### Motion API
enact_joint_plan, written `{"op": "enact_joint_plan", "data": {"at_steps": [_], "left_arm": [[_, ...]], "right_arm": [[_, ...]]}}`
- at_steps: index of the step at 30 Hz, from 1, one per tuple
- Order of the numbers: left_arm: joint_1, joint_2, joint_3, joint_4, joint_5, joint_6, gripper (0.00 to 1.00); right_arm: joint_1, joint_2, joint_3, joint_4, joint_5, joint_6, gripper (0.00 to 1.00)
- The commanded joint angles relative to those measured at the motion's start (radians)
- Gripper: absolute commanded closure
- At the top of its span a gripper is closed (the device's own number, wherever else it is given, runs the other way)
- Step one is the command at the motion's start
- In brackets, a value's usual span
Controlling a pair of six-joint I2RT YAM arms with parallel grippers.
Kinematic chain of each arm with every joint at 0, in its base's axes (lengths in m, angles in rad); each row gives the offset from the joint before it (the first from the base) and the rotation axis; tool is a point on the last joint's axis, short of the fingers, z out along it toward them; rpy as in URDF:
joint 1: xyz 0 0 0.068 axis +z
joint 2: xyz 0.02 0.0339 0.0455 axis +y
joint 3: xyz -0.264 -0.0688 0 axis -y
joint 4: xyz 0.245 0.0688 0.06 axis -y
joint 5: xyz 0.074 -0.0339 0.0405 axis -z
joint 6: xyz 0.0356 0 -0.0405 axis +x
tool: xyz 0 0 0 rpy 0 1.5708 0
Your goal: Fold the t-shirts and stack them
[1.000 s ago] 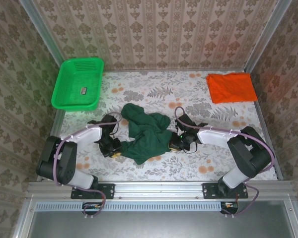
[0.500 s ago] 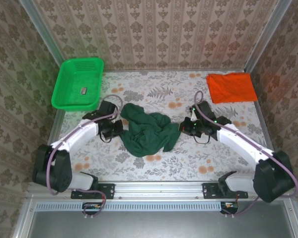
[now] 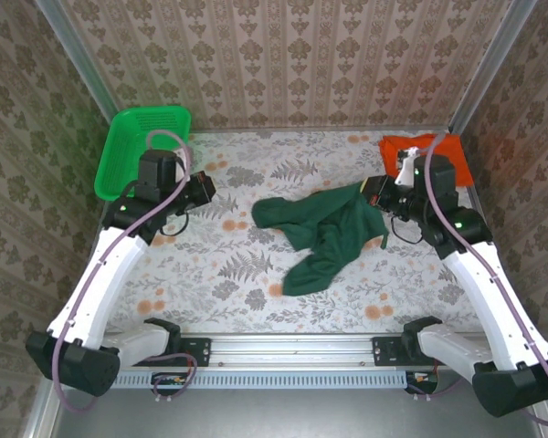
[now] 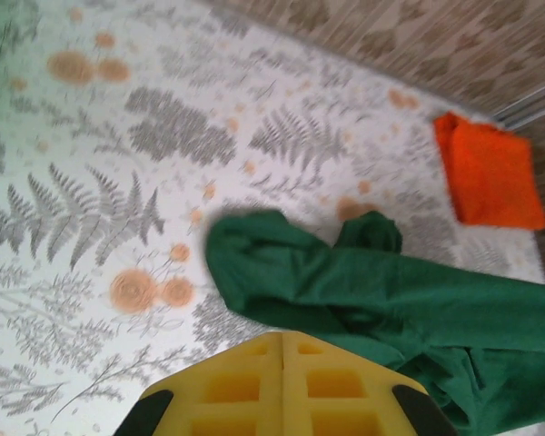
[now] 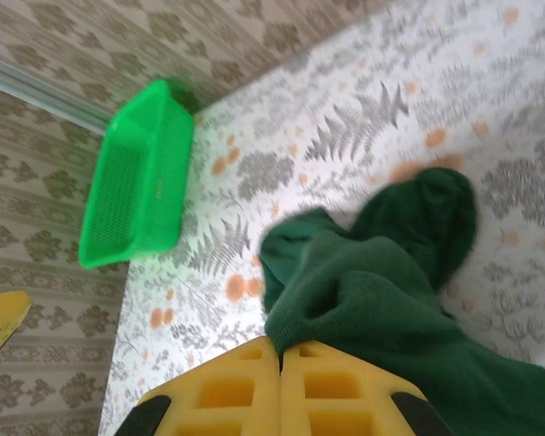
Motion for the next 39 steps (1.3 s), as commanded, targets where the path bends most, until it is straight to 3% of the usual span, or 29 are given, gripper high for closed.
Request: {"op": "enact_joint_plan", "data": {"at_steps": [1,4,6,10,16,21,26,35,39], "left_arm": [[-0.002,0.030,-0.017,-0.058,0.089,0.008,1.00],[-0.074,0.103,-0.140,-0.004,0.222,-0.047,0.76],[-0.185,0.187,-0.179,-0.008,0.232,-0.045,0.61],[-0.365,0.383,-0.131,-0.003,0.262,-0.022,0.46],[-0.575,0.695,0.118,-0.002,0.340,0.088,0.28],[-0.682,0.912,0.344,-0.122,0.304,0.179,0.26],[-0.747,1.013,0.461,-0.175,0.301,0.238,0.26],[-0.790,1.117,0.565,-0.272,0.252,0.261,0.28],[-0.801,1.170,0.622,-0.299,0.231,0.260,0.35]], "right_arm": [[-0.009,-0.015,0.036,-0.028,0.038,-0.045,0.92],[-0.017,-0.002,0.014,-0.065,0.068,-0.048,0.90],[-0.030,0.000,-0.003,-0.084,0.081,-0.050,0.90],[-0.051,-0.007,-0.044,-0.095,0.094,-0.051,0.89],[-0.086,0.004,-0.071,-0.142,0.125,-0.100,0.88],[-0.133,0.006,-0.114,-0.193,0.197,-0.120,0.87],[-0.178,-0.008,-0.185,-0.186,0.188,-0.119,0.87],[-0.223,-0.057,-0.260,-0.152,0.139,-0.092,0.86],[-0.229,-0.065,-0.276,-0.147,0.128,-0.086,0.86]]}}
